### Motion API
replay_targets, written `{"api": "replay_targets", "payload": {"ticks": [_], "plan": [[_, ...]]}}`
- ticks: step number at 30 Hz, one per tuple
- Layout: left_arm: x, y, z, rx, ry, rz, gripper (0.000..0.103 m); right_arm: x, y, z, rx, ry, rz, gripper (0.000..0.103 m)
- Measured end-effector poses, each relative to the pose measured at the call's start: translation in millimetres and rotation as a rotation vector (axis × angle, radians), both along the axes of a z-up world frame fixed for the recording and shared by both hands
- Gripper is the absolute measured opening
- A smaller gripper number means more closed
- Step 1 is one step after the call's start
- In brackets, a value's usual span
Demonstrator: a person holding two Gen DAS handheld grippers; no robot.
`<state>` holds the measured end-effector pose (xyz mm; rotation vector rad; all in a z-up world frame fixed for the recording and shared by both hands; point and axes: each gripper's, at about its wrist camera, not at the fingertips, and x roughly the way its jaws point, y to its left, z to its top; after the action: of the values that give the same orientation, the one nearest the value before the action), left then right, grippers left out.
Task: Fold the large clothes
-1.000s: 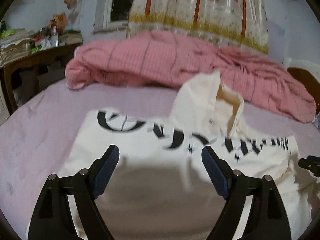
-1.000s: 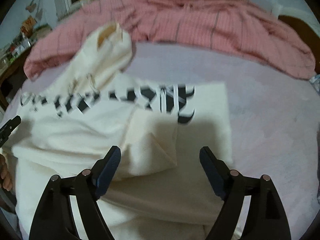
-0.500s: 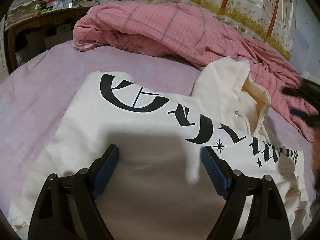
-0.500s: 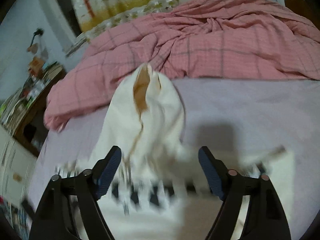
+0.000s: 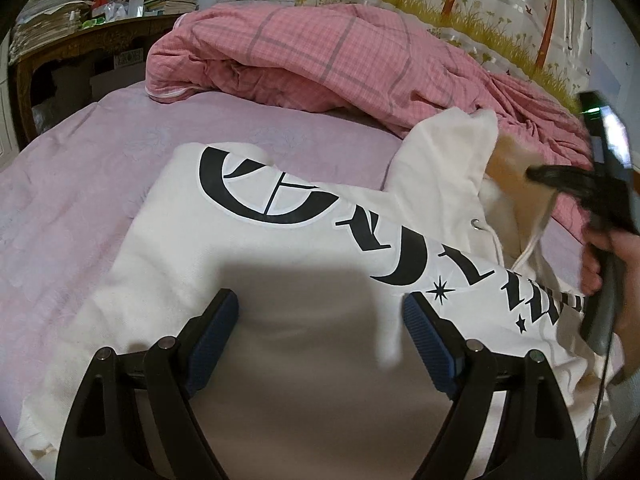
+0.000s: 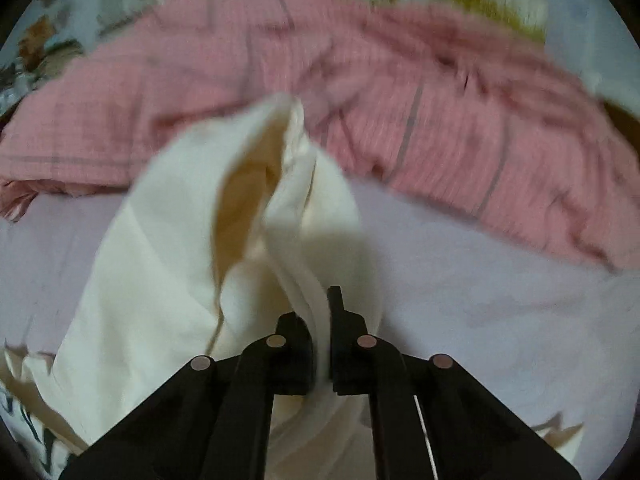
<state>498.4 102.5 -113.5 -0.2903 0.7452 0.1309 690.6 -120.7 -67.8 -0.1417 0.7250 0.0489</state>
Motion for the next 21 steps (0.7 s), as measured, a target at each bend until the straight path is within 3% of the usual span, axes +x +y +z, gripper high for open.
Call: {"api": "replay_targets", "payload": {"ticks": [2,6,9,12,17,21], "plan": [[-3,0,2,-0.015,-0.019,-0.014,0.084,-25,5,19,-0.057,-0.080,0.035,0.006],[-9,-3,8,-0.037,-0.064,-0.049,0.084,-74,0,52,0.029,-0.087,0.142,0.006],[-10,-2,10,-0.051,-0.081,-0.049,0.084,-136,-2,63,0.004,-0.103,0.241,0.006],[-13,-2,14,-0.062,-0.109,-0.054,0.084,-188,-12,52,0.012,-0.079,0.282,0.006],[-22,-11,25,-0.017,-0.170,-0.077,0.084,-216,-32,8,-0.019,0.010,0.227,0.008],[-26,-11,32,-0.001,-0.210,-0.065,0.084,-227,-38,-7,-0.009,0.069,0.240,0.025]]}}
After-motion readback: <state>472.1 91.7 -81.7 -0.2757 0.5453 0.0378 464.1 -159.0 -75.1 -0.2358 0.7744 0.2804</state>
